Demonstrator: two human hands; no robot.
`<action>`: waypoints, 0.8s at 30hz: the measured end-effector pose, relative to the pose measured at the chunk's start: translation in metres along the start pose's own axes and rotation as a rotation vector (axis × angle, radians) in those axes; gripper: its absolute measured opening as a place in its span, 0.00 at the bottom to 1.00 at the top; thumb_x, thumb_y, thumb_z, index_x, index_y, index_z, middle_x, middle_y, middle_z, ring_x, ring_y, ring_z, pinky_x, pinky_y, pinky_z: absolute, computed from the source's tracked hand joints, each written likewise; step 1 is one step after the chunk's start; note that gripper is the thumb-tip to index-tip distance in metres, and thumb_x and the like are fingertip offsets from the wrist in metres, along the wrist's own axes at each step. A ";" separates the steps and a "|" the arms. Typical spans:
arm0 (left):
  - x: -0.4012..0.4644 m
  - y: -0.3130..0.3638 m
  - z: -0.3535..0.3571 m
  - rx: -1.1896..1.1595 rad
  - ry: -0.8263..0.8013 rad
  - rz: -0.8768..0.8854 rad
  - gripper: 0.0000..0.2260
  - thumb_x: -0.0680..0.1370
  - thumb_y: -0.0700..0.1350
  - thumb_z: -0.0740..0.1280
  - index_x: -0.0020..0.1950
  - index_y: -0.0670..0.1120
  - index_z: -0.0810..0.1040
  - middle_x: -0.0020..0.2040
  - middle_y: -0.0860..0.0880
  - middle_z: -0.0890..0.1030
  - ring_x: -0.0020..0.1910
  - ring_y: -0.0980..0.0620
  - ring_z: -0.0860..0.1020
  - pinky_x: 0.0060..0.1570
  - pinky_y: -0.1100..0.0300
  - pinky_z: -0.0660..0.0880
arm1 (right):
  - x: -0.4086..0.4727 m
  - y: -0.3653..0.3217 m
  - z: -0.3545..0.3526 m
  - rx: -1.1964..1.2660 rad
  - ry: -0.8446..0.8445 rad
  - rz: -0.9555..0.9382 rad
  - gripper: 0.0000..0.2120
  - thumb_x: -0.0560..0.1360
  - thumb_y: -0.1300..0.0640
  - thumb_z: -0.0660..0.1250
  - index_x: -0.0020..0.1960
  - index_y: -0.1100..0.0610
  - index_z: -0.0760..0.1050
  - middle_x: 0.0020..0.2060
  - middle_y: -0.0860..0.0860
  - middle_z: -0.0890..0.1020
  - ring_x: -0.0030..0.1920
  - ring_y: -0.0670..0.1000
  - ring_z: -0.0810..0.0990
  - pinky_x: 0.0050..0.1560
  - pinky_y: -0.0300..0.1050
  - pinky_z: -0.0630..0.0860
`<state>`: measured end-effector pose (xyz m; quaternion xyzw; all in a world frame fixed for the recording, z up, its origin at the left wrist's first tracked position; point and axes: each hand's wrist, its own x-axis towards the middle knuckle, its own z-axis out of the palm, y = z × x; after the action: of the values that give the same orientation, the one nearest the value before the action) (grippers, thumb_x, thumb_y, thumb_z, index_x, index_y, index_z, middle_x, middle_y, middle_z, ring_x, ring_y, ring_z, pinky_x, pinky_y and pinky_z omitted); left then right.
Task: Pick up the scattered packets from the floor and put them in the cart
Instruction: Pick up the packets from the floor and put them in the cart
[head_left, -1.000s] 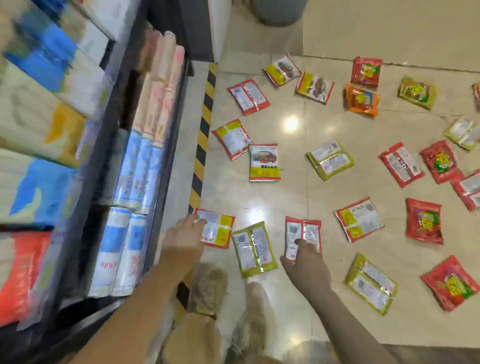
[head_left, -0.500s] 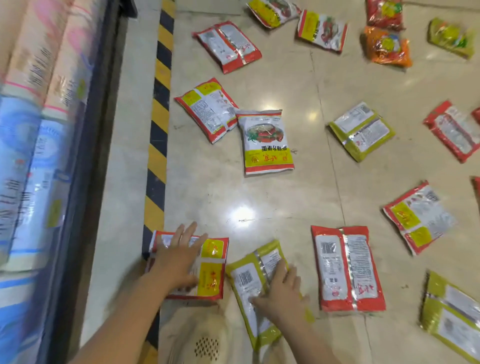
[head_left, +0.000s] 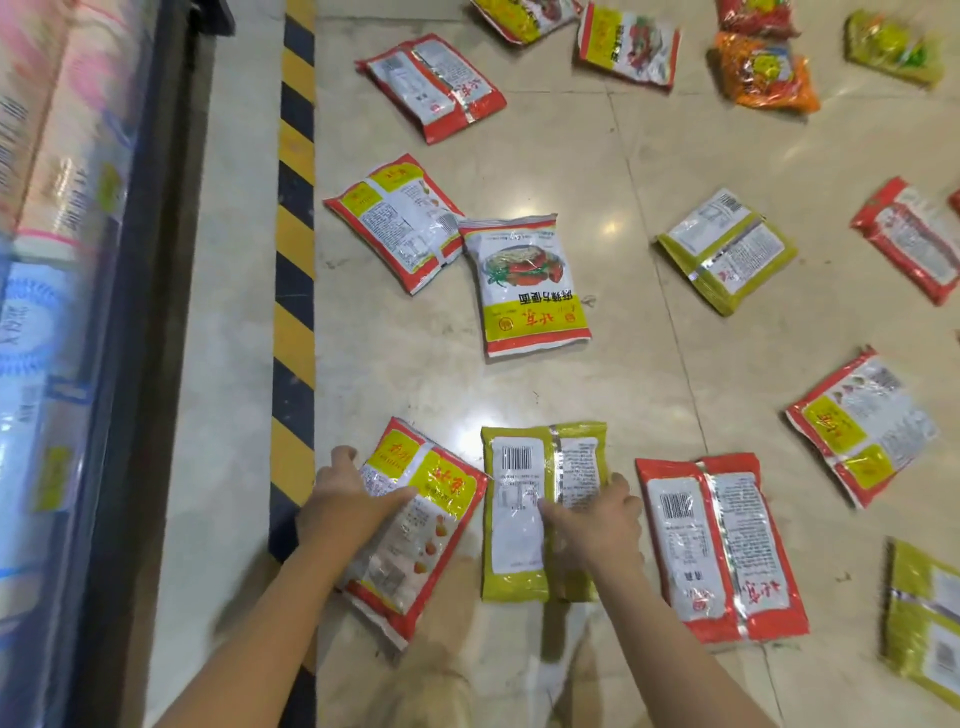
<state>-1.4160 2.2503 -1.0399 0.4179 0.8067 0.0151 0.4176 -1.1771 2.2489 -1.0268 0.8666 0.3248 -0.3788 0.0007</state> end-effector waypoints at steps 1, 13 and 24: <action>0.001 -0.002 0.001 -0.058 -0.038 -0.035 0.34 0.69 0.57 0.73 0.67 0.43 0.64 0.59 0.42 0.73 0.57 0.42 0.74 0.49 0.54 0.73 | 0.003 0.002 0.002 0.052 -0.058 0.029 0.42 0.66 0.47 0.76 0.69 0.60 0.56 0.62 0.60 0.70 0.62 0.62 0.72 0.58 0.59 0.73; -0.023 0.014 -0.008 -0.785 -0.125 -0.100 0.12 0.76 0.42 0.68 0.59 0.46 0.74 0.55 0.47 0.79 0.55 0.46 0.75 0.59 0.53 0.69 | -0.006 -0.003 -0.028 0.817 -0.428 -0.088 0.11 0.79 0.67 0.58 0.59 0.58 0.73 0.51 0.57 0.82 0.48 0.57 0.82 0.46 0.49 0.80; -0.103 0.130 -0.114 -1.117 0.040 0.195 0.10 0.77 0.37 0.63 0.56 0.47 0.76 0.46 0.47 0.84 0.42 0.48 0.82 0.41 0.56 0.78 | -0.060 -0.056 -0.193 1.187 -0.539 -0.247 0.12 0.80 0.66 0.54 0.58 0.56 0.73 0.49 0.54 0.84 0.44 0.54 0.84 0.48 0.54 0.80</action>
<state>-1.3775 2.3015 -0.8490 0.2056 0.6418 0.4858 0.5567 -1.1121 2.3070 -0.8355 0.5510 0.1466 -0.6944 -0.4390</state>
